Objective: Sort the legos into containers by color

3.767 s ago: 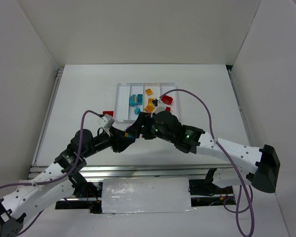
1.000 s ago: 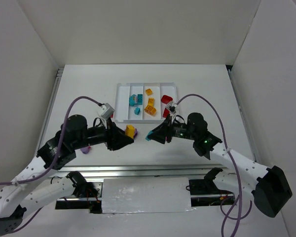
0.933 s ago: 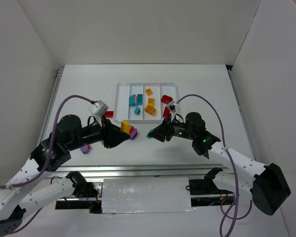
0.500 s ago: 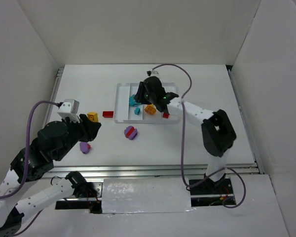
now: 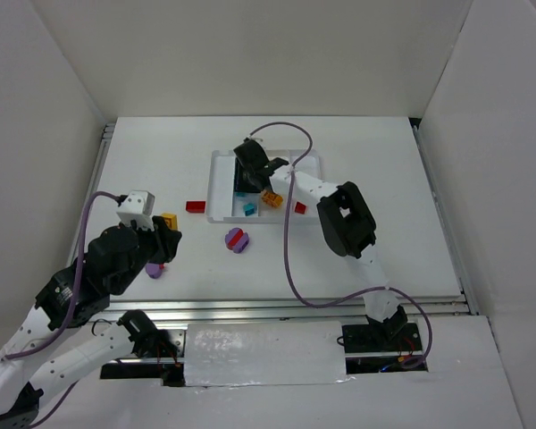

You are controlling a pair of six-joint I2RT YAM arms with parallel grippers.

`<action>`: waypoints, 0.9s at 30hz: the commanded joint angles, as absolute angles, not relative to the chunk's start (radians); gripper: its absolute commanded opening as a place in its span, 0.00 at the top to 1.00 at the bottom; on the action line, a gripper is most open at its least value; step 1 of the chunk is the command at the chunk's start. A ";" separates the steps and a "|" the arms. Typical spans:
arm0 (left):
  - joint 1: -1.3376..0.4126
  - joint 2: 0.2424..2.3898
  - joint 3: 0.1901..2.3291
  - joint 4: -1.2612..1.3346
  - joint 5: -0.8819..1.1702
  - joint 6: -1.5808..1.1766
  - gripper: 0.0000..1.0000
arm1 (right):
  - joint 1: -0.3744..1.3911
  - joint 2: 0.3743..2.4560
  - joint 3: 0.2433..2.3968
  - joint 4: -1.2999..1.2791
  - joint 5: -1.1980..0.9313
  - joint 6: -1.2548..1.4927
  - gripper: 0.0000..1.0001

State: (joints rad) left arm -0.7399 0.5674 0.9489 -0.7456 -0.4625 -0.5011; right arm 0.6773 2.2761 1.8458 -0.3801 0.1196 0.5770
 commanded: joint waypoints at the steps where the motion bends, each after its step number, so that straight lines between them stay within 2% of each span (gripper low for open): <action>1: -0.733 0.555 0.951 -0.695 -0.450 -0.474 1.00 | 0.687 2.322 1.949 -0.405 0.124 0.554 1.00; 14: -0.730 0.569 0.943 -0.683 -0.417 -0.459 1.00 | 0.677 2.393 2.078 -0.443 0.305 0.558 1.00; 19: -0.726 0.575 0.945 -0.683 -0.414 -0.457 1.00 | 0.663 2.410 2.137 -0.491 0.304 0.568 0.94; 23: -0.718 0.580 0.942 -0.678 -0.402 -0.453 1.00 | 0.657 2.416 2.155 -0.492 0.244 0.554 0.74; 24: -0.716 0.581 0.942 -0.678 -0.402 -0.454 1.00 | 0.657 2.421 2.160 -0.505 0.232 0.551 0.57; 25: -0.716 0.581 0.943 -0.680 -0.399 -0.453 1.00 | 0.655 2.424 2.164 -0.509 0.226 0.551 0.50; 27: -0.715 0.584 0.942 -0.680 -0.399 -0.453 1.00 | 0.657 2.425 2.157 -0.497 0.197 0.532 0.43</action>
State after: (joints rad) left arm -0.7212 0.5781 0.9424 -0.7307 -0.4107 -0.4717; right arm 0.6628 2.4107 2.1170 -0.4839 0.2306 0.5564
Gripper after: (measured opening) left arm 0.481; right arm 0.543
